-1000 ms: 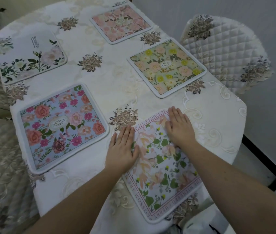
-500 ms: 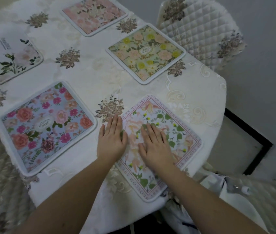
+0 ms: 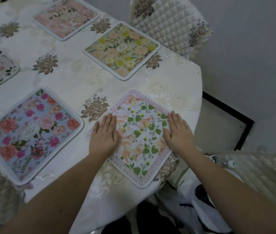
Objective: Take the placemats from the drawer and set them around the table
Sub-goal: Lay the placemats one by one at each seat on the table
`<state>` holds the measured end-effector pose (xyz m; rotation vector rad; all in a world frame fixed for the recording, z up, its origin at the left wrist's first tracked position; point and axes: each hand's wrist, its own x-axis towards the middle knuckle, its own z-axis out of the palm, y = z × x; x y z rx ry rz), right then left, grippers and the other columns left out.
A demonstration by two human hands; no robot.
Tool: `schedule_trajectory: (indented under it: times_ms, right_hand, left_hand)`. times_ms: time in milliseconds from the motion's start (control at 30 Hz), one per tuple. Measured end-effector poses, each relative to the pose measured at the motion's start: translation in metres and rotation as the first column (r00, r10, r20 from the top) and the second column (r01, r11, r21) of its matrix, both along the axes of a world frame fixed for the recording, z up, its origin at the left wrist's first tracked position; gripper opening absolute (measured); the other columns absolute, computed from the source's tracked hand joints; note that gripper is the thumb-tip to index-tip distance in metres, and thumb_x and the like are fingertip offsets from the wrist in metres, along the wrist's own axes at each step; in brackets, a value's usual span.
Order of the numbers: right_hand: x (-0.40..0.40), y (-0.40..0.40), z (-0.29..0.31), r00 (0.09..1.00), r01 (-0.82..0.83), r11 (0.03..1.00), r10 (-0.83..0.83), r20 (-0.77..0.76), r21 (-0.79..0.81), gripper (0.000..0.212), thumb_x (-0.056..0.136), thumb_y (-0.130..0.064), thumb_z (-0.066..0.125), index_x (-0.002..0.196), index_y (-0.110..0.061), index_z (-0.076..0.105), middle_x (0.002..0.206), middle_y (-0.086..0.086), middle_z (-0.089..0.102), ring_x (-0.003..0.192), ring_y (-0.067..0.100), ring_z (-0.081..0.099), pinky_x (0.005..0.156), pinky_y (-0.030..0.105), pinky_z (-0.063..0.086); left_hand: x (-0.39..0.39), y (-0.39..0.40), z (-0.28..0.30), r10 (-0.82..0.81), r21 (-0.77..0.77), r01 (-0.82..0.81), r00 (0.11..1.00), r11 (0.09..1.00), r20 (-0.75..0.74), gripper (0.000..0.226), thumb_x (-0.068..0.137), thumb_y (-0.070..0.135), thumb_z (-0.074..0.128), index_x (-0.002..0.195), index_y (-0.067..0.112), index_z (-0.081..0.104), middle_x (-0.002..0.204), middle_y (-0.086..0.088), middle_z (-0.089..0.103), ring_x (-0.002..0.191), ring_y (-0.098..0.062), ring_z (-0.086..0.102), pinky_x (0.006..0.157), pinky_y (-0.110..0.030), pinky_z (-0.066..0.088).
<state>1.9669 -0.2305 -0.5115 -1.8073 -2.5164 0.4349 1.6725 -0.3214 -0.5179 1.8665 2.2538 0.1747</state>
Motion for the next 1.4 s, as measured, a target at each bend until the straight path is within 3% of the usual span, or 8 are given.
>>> schedule_trajectory:
  times_ms: [167,300,500,733,933,1100,1300,1400]
  right_hand:
    - [-0.038,-0.03,0.01,0.984,0.176,0.984,-0.177,-0.02,-0.035,0.065,0.101,-0.042,0.019,0.156,-0.009,0.007,0.164,0.006,0.002,0.151,0.016,0.0,0.12,0.032,-0.007]
    - [-0.115,-0.093,0.014,0.988,0.055,0.998,-0.059,-0.146,-0.03,0.061,0.102,-0.039,0.017,0.156,-0.013,0.008,0.163,0.001,0.001,0.151,0.014,-0.002,0.123,0.038,0.002]
    - [-0.192,-0.138,-0.002,0.989,0.118,0.992,-0.122,-0.081,-0.051,0.058,0.099,-0.035,0.025,0.151,-0.009,0.032,0.159,0.005,0.027,0.147,0.019,0.025,0.117,0.04,0.016]
    - [-0.135,-0.149,-0.001,0.984,0.179,0.984,-0.18,0.002,0.021,0.061,0.101,-0.044,0.021,0.154,-0.014,0.026,0.16,0.003,0.023,0.149,0.017,0.019,0.12,0.035,0.006]
    - [-0.086,-0.168,0.007,0.972,0.235,0.972,-0.234,0.036,-0.03,0.063,0.099,-0.045,0.012,0.156,-0.017,0.01,0.164,-0.003,0.006,0.15,0.011,0.003,0.119,0.029,-0.007]
    - [-0.066,-0.18,0.017,0.964,0.263,0.962,-0.259,0.053,-0.072,0.075,0.092,-0.049,-0.003,0.156,-0.012,0.008,0.164,0.002,0.003,0.151,0.015,0.001,0.12,0.029,-0.007]
    - [-0.052,-0.188,0.043,0.956,0.283,0.946,-0.266,0.121,-0.16,0.061,0.105,-0.041,0.024,0.155,-0.01,0.013,0.164,0.006,0.01,0.15,0.017,0.007,0.121,0.032,0.003]
    - [-0.058,-0.2,0.062,0.953,0.299,0.947,-0.29,0.086,-0.118,0.058,0.104,-0.041,0.029,0.154,-0.012,0.021,0.161,0.007,0.02,0.148,0.02,0.016,0.12,0.037,0.014]
  left_hand:
    - [-0.001,0.002,0.001,-0.001,0.001,0.001,0.999,1.0,0.053,0.059,0.102,0.039,0.018,0.158,0.026,0.006,0.165,0.007,0.001,0.149,-0.004,-0.006,0.123,-0.04,-0.002]
    - [-0.002,0.003,-0.003,0.005,0.01,-0.006,0.998,1.0,0.058,0.057,0.104,0.036,0.02,0.158,0.025,0.008,0.166,0.006,0.004,0.151,-0.009,-0.001,0.123,-0.042,0.0]
    - [-0.011,0.001,-0.003,-0.097,-0.025,0.098,0.994,0.995,0.046,0.06,0.101,0.038,0.008,0.158,0.021,0.007,0.166,0.004,0.002,0.152,-0.011,-0.002,0.123,-0.04,-0.002]
    - [-0.053,-0.021,0.001,-0.312,0.005,0.312,0.95,0.95,0.012,0.059,0.101,0.042,0.008,0.158,0.027,0.009,0.165,0.006,0.004,0.152,-0.009,-0.001,0.123,-0.035,-0.001]
    - [-0.089,-0.043,0.001,-0.32,-0.063,0.32,0.947,0.945,0.008,0.059,0.103,0.048,0.006,0.157,0.026,-0.005,0.164,0.009,-0.01,0.149,-0.006,-0.015,0.123,-0.033,-0.004]
    - [-0.102,-0.061,0.011,-0.341,-0.108,0.338,0.94,0.935,-0.011,0.067,0.098,0.053,-0.001,0.157,0.022,-0.005,0.164,0.007,-0.009,0.151,-0.01,-0.007,0.122,-0.035,-0.004]
    - [-0.09,-0.06,0.033,-0.277,-0.27,0.254,0.959,0.929,-0.053,0.063,0.104,0.045,0.015,0.158,0.016,0.001,0.166,-0.002,-0.003,0.152,-0.018,0.0,0.122,-0.041,-0.001]
    - [-0.079,-0.069,0.048,-0.247,-0.251,0.234,0.969,0.939,-0.023,0.061,0.104,0.044,0.025,0.157,0.014,0.016,0.164,-0.008,0.016,0.151,-0.023,0.013,0.122,-0.046,0.009]
